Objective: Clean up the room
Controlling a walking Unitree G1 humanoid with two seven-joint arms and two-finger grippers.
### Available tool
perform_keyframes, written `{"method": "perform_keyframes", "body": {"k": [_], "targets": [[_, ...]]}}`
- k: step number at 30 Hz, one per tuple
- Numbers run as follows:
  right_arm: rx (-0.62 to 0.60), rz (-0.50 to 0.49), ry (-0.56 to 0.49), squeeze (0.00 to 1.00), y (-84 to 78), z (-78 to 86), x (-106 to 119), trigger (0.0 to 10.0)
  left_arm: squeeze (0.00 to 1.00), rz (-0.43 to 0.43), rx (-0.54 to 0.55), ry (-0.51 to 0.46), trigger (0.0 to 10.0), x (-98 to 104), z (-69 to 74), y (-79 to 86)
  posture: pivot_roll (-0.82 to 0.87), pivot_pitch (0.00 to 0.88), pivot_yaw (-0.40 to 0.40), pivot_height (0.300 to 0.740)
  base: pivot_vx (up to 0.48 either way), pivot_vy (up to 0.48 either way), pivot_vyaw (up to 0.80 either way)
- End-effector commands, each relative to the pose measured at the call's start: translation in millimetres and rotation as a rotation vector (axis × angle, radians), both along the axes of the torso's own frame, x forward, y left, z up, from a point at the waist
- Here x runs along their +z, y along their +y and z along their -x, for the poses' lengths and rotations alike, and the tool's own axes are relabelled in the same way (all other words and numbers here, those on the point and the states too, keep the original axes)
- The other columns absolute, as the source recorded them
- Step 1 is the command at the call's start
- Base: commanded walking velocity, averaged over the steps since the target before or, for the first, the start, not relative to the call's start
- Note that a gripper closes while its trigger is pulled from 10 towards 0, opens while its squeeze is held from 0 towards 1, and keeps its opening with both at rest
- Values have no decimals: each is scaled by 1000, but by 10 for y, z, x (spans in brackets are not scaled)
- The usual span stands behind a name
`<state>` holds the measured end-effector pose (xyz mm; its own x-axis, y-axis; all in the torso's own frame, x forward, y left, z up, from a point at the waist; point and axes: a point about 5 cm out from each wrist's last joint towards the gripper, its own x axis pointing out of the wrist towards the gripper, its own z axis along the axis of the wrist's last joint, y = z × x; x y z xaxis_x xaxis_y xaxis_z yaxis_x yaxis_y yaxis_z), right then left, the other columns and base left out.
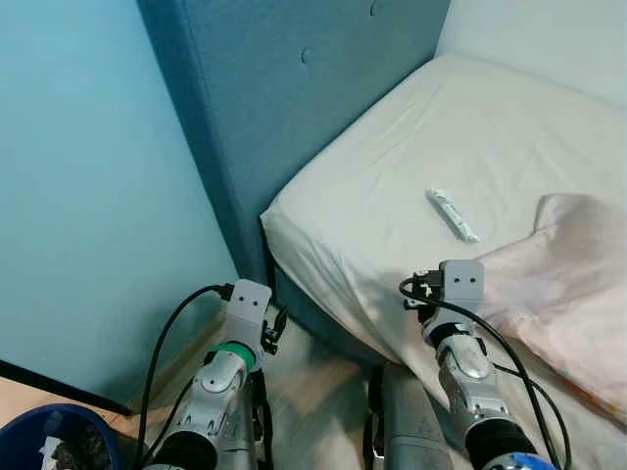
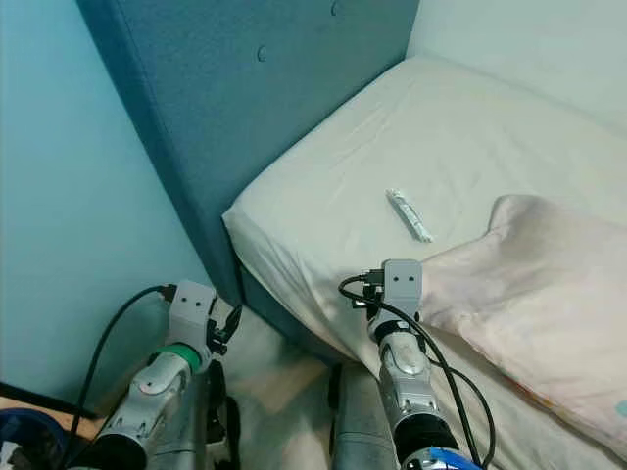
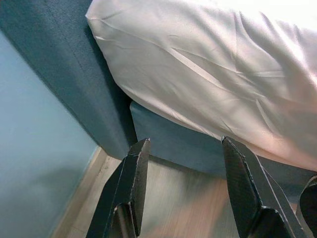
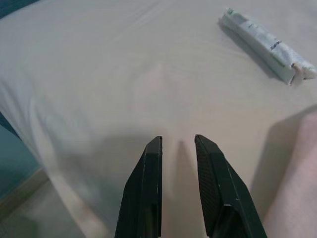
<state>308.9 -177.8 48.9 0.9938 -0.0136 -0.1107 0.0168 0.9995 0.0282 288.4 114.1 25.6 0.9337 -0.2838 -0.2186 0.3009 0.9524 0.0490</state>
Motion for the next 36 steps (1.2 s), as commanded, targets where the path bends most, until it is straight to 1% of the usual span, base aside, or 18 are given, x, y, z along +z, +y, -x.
{"method": "perform_keyframes", "body": {"k": [1, 2, 4, 5, 6, 8, 9, 10, 12, 13, 14, 16, 17, 18, 21, 25, 30, 36], "targets": [[3, -27, -3, 0, -16, -50, 37, 10000, 0, -2, 2, 24, 10000, -53, 50, 22, 34, 161, 59, 615, 0, 0, 0], [3, -27, -3, 0, -16, -50, 37, 10000, 0, -2, 2, 24, 10000, -53, 50, 22, 34, 161, 59, 615, 0, 0, 0], [35, -31, -43, 0, 3, -163, 170, 10000, 0, 1, 17, 5, 10000, -17, 29, 63, 33, 168, 49, 615, 0, 0, 0], [61, -27, -68, 941, 19, -268, 287, 10000, 0, 8, 31, -17, 10000, 30, 0, 97, 34, 185, 36, 615, 0, 0, 0], [77, -23, -83, 941, 28, -332, 363, 10000, 0, 13, 39, -32, 10000, 64, -18, 117, 34, 189, 33, 615, 0, 0, 0], [77, -23, -83, 941, 28, -332, 363, 10000, 0, 13, 39, -32, 10000, 64, -18, 117, 34, 189, 33, 615, 0, 0, 0], [110, 1, -105, 1000, 44, -434, 491, 10000, 0, 20, 46, -61, 10000, 129, -46, 143, 39, 209, 18, 615, 0, 0, 0], [149, 61, -137, 1000, 32, -653, 797, 10000, 0, 45, 56, -159, 10000, 363, -117, 196, 67, 270, -24, 615, 0, 0, 0], [149, 61, -137, 1000, 32, -653, 797, 10000, 0, 45, 56, -159, 10000, 363, -117, 196, 67, 270, -24, 615, 0, 0, 0], [155, 80, -144, 1000, 16, -720, 907, 10000, 0, 54, 58, -197, 10000, 462, -134, 212, 74, 279, -28, 615, 0, 0, 0], [155, 80, -144, 1000, 16, -720, 907, 10000, 0, 54, 58, -197, 10000, 462, -134, 212, 74, 279, -28, 615, 0, 0, 0], [122, 131, -140, 1000, -103, -849, 1142, 10000, 0, 68, 30, -295, 10000, 764, -130, 244, 147, 366, -61, 615, 0, 0, 0], [122, 131, -140, 1000, -103, -849, 1142, 10000, 0, 68, 30, -295, 10000, 764, -130, 244, 147, 366, -61, 615, 0, 0, 0], [93, 158, -132, 1000, -170, -886, 1223, 10000, 0, 64, 0, -330, 10000, 888, -96, 247, 165, 386, -62, 615, 0, 0, 0], [65, 179, -123, 1000, -232, -910, 1281, 10000, 0, 63, -27, -357, 10000, 988, -54, 243, 179, 405, -62, 615, 0, 0, 0], [-12, 177, -95, 1000, -398, -920, 1334, 10000, 0, 51, -73, -398, 10000, 1190, 61, 260, 238, 470, -51, 615, 0, 0, 0], [-121, 134, -58, 1000, -681, -881, 1355, 10000, 0, 22, -113, -458, 10000, 1520, 201, 293, 288, 507, -34, 615, 0, 0, 0], [-184, 113, -47, 1000, -839, -833, 1337, 10000, 0, -1, -159, -479, 10000, 1682, 262, 254, 318, 513, -23, 615, 0, 0, 0]]}}
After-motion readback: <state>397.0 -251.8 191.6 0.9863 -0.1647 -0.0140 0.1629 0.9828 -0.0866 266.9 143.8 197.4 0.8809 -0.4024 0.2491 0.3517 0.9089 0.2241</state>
